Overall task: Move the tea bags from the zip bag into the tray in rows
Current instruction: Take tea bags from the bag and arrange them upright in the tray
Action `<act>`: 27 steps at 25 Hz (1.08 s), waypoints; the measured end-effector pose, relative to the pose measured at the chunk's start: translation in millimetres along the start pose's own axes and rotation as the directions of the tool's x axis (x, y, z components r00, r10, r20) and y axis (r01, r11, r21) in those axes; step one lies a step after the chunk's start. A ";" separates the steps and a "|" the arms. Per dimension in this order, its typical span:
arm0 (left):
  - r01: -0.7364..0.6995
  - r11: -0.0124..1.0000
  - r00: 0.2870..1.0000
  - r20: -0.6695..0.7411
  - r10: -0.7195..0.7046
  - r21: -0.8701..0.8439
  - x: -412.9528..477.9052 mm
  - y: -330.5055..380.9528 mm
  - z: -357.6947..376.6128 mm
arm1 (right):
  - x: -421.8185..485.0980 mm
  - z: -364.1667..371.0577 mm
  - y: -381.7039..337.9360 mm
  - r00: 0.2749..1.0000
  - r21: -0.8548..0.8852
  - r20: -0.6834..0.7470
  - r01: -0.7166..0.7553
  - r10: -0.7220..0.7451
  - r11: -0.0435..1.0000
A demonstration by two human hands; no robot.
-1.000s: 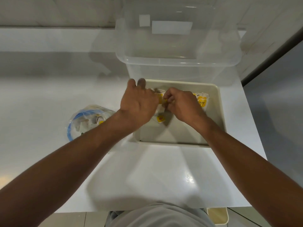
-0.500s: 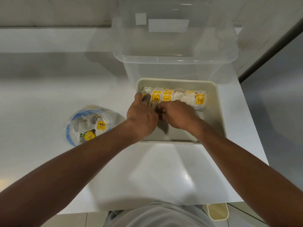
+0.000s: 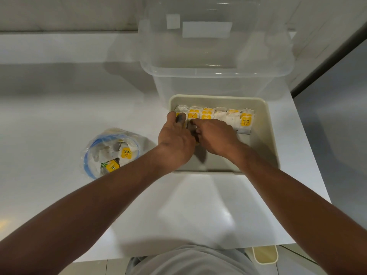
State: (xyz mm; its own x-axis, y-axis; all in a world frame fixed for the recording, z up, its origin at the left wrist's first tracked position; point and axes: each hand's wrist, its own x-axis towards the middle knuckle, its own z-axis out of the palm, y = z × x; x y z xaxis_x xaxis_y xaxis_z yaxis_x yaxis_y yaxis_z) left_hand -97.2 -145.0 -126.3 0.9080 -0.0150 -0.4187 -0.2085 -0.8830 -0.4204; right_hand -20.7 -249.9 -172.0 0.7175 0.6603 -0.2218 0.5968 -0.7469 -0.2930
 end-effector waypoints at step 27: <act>-0.202 0.154 0.937 -0.237 -0.256 -0.967 -103.2 -109.8 93.8 | -57.2 -39.0 -121.5 0.989 0.613 -0.099 -0.025 0.108 0.790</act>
State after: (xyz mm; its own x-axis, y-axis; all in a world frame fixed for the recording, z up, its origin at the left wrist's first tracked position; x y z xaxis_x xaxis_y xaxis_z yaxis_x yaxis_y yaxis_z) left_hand -202.1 -2.4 -112.4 0.9905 0.1006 -0.0943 0.1356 -0.5868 0.7983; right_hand -120.3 -199.9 -87.5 0.8101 0.5644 -0.1589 0.2330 -0.5585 -0.7961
